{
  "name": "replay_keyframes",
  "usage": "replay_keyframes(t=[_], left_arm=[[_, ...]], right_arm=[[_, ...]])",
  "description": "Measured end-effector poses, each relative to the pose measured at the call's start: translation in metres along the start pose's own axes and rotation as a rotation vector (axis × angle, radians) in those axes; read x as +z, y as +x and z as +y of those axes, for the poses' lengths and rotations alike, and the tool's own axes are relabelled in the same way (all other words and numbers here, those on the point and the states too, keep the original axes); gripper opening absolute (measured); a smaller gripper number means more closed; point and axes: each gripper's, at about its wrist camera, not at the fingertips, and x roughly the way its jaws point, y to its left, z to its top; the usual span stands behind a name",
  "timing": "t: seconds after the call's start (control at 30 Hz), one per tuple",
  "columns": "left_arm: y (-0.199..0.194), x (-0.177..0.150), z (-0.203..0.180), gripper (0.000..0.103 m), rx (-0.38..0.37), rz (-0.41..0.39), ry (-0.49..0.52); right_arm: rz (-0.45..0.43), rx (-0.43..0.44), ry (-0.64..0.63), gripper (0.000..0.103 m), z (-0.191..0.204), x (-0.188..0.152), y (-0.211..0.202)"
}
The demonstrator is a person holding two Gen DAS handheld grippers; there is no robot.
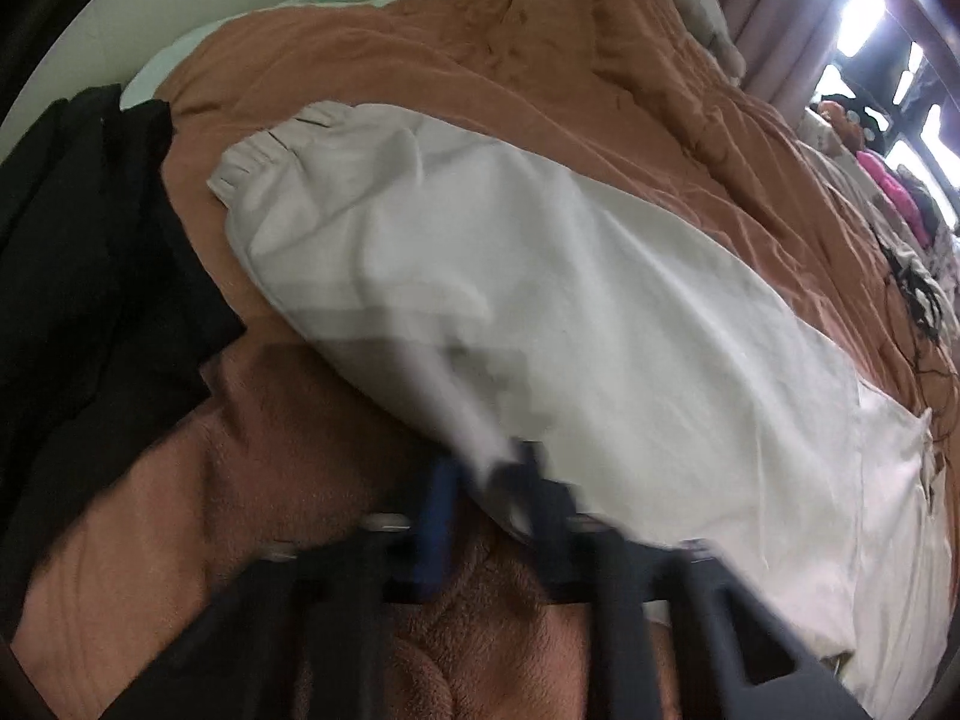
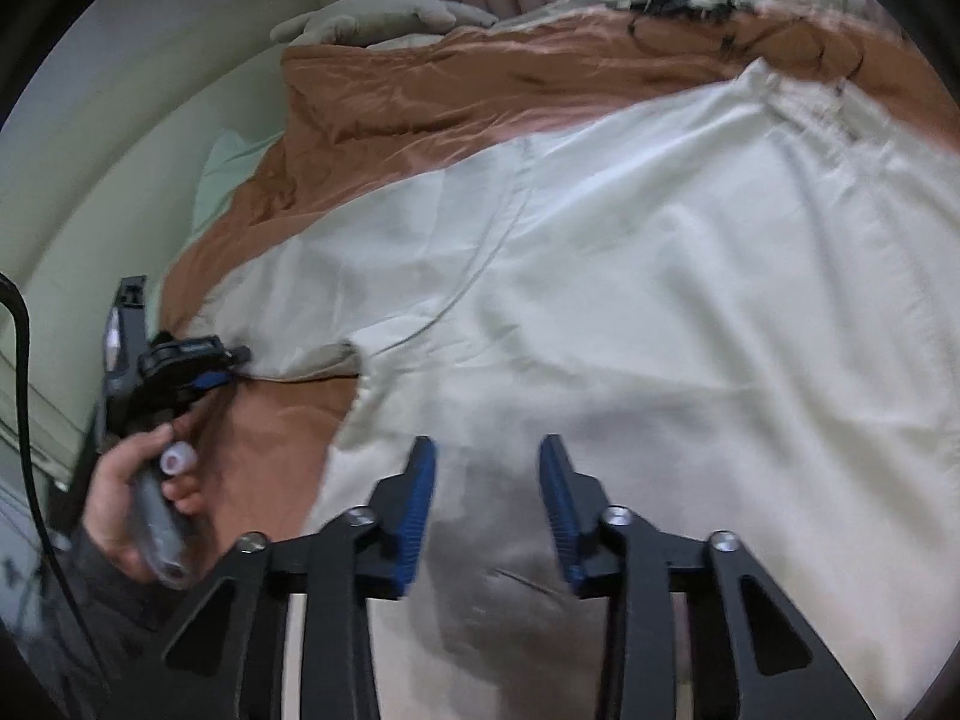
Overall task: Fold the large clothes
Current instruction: 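Reach the left gripper to the jacket sleeve cuff and grasp it, then lift the held sleeve and fold it across the jacket body, then open the left gripper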
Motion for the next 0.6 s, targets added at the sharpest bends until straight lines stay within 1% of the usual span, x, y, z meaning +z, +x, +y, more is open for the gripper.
replay_keyframes(t=[0.03, 0.1, 0.13, 0.2, 0.27, 0.3, 0.33, 0.43, 0.5, 0.6], left_arm=[[-0.004, 0.003, 0.000, 0.006, -0.017, -0.015, -0.004], [-0.018, 0.010, -0.003, 0.005, -0.052, -0.055, 0.009], [-0.032, 0.015, -0.006, 0.005, -0.081, -0.091, 0.028], [-0.051, 0.022, -0.009, 0.004, -0.125, -0.139, 0.057], [-0.072, 0.030, -0.018, 0.004, -0.155, -0.177, 0.097], [-0.085, 0.034, -0.023, 0.004, -0.184, -0.194, 0.120], [-0.093, 0.036, -0.027, 0.003, -0.201, -0.205, 0.134], [-0.117, 0.043, -0.044, 0.003, -0.233, -0.238, 0.185], [-0.126, 0.045, -0.051, 0.003, -0.245, -0.244, 0.210], [-0.138, 0.047, -0.064, 0.003, -0.284, -0.250, 0.239]], right_arm=[[0.001, 0.022, 0.017, 0.029, 0.001, 0.002, 0.004], [0.004, 0.062, 0.039, 0.028, 0.004, 0.004, 0.011], [0.009, 0.078, 0.046, 0.023, 0.006, 0.005, 0.015], [0.019, 0.105, 0.057, 0.018, 0.011, 0.007, 0.022], [0.025, 0.132, 0.077, 0.018, 0.014, 0.007, 0.031], [0.028, 0.140, 0.080, 0.017, 0.016, 0.008, 0.035], [0.025, 0.146, 0.083, 0.015, 0.018, 0.009, 0.039], [0.011, 0.157, 0.106, 0.014, 0.020, 0.015, 0.049], [0.022, 0.172, 0.132, 0.013, 0.021, 0.019, 0.060], [0.045, 0.194, 0.143, 0.011, 0.024, 0.018, 0.077]])
